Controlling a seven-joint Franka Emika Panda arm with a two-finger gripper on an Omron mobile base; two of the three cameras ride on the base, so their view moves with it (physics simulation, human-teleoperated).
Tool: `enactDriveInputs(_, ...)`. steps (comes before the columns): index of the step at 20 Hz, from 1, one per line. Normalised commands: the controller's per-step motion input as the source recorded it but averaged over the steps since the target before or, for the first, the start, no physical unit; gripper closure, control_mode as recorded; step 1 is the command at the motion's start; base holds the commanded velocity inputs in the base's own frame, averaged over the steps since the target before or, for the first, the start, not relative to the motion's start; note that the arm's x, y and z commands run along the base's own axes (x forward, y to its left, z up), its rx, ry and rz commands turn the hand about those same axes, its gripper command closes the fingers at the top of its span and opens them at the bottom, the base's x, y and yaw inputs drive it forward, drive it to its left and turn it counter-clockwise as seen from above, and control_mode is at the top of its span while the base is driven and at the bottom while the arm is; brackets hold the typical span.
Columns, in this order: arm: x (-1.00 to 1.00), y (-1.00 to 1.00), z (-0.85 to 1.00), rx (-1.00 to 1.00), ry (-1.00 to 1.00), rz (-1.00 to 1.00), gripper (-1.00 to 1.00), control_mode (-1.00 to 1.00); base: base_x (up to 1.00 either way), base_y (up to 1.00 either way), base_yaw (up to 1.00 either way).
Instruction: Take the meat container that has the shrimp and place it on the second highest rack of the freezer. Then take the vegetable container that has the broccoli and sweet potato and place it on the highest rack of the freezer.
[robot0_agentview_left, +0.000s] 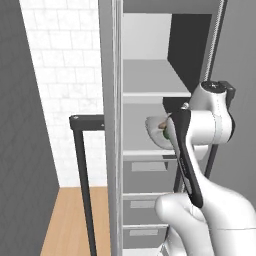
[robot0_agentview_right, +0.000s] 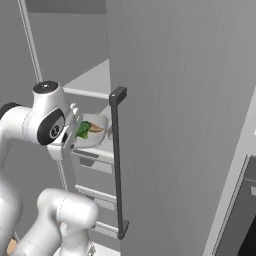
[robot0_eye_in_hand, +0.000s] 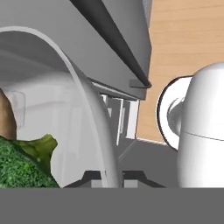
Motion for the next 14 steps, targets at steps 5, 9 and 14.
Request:
enactDriveInputs(5, -0.02, 0.26, 0.59, 0.0, -0.15, -0.05, 1.0, -1.0, 0.0, 0.0, 0.0)
enactDriveInputs(9, 0.0, 0.01, 0.69, 0.0, -0.19, -0.07, 1.0, -1.0, 0.0, 0.0, 0.0)
enactDriveInputs(14, 0.0, 0.0, 0.64, 0.0, -0.23, -0.07, 1.0, -1.0, 0.0, 0.0, 0.0)
